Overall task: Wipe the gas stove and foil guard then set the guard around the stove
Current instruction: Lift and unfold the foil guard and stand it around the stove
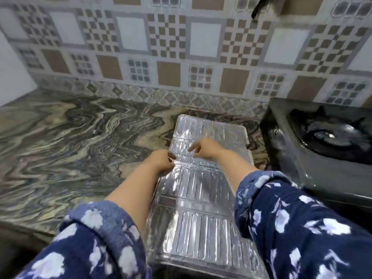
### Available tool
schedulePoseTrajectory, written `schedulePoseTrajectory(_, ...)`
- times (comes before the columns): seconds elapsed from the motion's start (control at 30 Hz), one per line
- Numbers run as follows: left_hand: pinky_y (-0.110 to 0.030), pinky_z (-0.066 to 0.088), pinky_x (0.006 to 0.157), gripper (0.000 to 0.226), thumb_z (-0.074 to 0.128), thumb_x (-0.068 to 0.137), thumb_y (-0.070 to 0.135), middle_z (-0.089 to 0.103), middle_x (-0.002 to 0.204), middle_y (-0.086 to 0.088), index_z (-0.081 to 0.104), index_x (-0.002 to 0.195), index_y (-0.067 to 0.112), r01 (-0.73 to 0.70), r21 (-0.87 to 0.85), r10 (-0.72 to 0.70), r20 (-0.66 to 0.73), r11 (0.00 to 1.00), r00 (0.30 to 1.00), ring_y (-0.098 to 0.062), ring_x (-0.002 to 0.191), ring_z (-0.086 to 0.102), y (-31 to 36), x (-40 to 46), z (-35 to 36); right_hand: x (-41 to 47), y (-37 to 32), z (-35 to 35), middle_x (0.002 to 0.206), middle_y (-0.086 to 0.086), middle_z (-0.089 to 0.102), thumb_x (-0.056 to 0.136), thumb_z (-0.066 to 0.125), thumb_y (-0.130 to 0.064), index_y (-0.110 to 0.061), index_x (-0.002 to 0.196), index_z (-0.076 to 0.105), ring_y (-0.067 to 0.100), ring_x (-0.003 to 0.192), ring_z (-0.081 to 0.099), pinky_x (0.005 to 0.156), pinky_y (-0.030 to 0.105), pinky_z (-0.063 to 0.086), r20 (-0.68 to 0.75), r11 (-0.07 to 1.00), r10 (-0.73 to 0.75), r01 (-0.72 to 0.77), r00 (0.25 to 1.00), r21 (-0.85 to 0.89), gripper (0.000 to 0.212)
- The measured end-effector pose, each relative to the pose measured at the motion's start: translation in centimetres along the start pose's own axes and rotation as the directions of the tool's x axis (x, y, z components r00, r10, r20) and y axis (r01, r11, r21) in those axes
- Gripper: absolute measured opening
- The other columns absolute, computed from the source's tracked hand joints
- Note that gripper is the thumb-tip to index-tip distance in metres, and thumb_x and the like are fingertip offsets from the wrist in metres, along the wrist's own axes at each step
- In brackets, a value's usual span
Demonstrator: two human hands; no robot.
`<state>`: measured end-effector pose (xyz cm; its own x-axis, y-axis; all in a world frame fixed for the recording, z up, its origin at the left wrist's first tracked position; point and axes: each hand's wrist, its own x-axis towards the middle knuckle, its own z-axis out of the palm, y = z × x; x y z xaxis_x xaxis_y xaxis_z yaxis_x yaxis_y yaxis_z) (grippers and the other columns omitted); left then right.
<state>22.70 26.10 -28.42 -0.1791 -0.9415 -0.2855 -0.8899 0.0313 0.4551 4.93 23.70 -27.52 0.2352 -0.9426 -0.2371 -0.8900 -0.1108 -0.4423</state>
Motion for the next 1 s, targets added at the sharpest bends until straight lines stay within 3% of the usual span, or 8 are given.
schedulePoseTrajectory(0.1, -0.027, 0.046, 0.087, 0.038, 0.063, 0.082, 0.011, 0.065, 0.120, -0.015, 0.063, 0.121, 0.013, 0.100, -0.051, -0.101, -0.017, 0.994, 0.995, -0.027, 0.108, 0.062, -3.3, -2.3, 2.4, 0.1, -1.1, 3.9, 0.123, 0.006, 0.065, 0.087, 0.061, -0.005, -0.022, 0.120, 0.066, 0.022, 0.114, 0.059, 0.091, 0.025, 0.042, 0.074, 0.994, -0.089, 0.094, 0.993, -0.060, 0.037)
schedulePoseTrajectory(0.2, -0.032, 0.047, 0.095, 0.043, 0.067, 0.081, 0.019, 0.059, 0.123, -0.017, 0.060, 0.123, 0.014, 0.200, -0.099, -0.205, -0.043, 0.975, 0.978, -0.030, 0.111, 0.058, -5.8, -5.1, 4.7, 0.4, -2.4, 7.2, 0.131, 0.005, 0.060, 0.086, 0.058, -0.004, -0.027, 0.119, 0.066, 0.025, 0.122, 0.054, 0.101, 0.035, 0.044, 0.126, 0.966, -0.200, 0.217, 0.972, -0.141, 0.041)
schedulePoseTrajectory(0.3, -0.041, 0.050, 0.096, 0.048, 0.070, 0.080, 0.017, 0.058, 0.127, -0.005, 0.057, 0.125, 0.024, 0.270, -0.200, -0.281, -0.024, 0.942, 0.960, -0.024, 0.107, 0.061, -6.8, -7.8, 7.0, 0.2, -3.7, 9.5, 0.131, 0.002, 0.061, 0.087, 0.054, -0.003, -0.028, 0.117, 0.067, 0.025, 0.119, 0.055, 0.097, 0.041, 0.047, 0.172, 0.921, -0.317, 0.346, 0.933, -0.177, 0.041)
schedulePoseTrajectory(0.4, -0.039, 0.051, 0.094, 0.056, 0.073, 0.077, 0.007, 0.064, 0.117, -0.001, 0.057, 0.127, 0.027, 0.280, -0.314, -0.327, -0.109, 0.907, 0.939, -0.020, 0.102, 0.062, -7.0, -9.3, 8.4, 0.3, -4.6, 11.1, 0.136, 0.000, 0.057, 0.089, 0.054, -0.004, -0.027, 0.117, 0.067, 0.024, 0.123, 0.051, 0.101, 0.042, 0.043, 0.213, 0.881, -0.399, 0.438, 0.892, -0.181, 0.038)
schedulePoseTrajectory(0.53, -0.041, 0.053, 0.091, 0.055, 0.069, 0.079, -0.002, 0.064, 0.104, -0.002, 0.057, 0.128, 0.021, 0.277, -0.442, -0.385, -0.175, 0.853, 0.906, -0.019, 0.096, 0.061, -6.9, -10.4, 9.5, 1.0, -5.0, 12.3, 0.116, 0.002, 0.064, 0.084, 0.066, -0.014, -0.020, 0.100, 0.074, 0.025, 0.109, 0.057, 0.091, 0.035, 0.047, 0.193, 0.849, -0.477, 0.506, 0.857, -0.151, 0.018)
schedulePoseTrajectory(0.67, -0.043, 0.055, 0.085, 0.052, 0.064, 0.086, 0.007, 0.062, 0.114, 0.001, 0.053, 0.128, 0.036, 0.260, -0.443, -0.385, -0.220, 0.858, 0.896, -0.019, 0.095, 0.061, -6.7, -11.0, 10.2, 1.6, -5.4, 11.2, 0.105, -0.002, 0.071, 0.082, 0.068, -0.012, -0.020, 0.095, 0.074, 0.019, 0.099, 0.062, 0.085, 0.027, 0.042, 0.184, 0.813, -0.511, 0.542, 0.840, -0.215, 0.016)
schedulePoseTrajectory(0.83, -0.043, 0.052, 0.090, 0.049, 0.059, 0.091, 0.020, 0.065, 0.114, -0.002, 0.048, 0.132, 0.045, 0.194, -0.463, -0.337, -0.247, 0.865, 0.909, -0.020, 0.096, 0.061, -7.0, -11.6, 7.8, 3.4, -6.8, 7.5, 0.097, 0.001, 0.072, 0.085, 0.068, -0.015, -0.024, 0.094, 0.074, 0.017, 0.082, 0.061, 0.083, 0.031, 0.051, 0.153, 0.823, -0.503, 0.526, 0.851, -0.216, 0.014)
schedulePoseTrajectory(1.0, -0.034, 0.045, 0.100, 0.055, 0.062, 0.090, 0.026, 0.060, 0.131, 0.000, 0.042, 0.137, 0.045, 0.166, -0.289, -0.263, -0.339, 0.943, 0.903, -0.022, 0.119, 0.056, -8.2, -12.2, 2.2, 4.4, -9.1, 1.8, 0.100, -0.004, 0.073, 0.084, 0.070, -0.025, -0.032, 0.091, 0.074, 0.023, 0.103, 0.060, 0.103, 0.047, 0.040, -0.026, 0.806, -0.555, 0.530, 0.831, -0.262, 0.011)
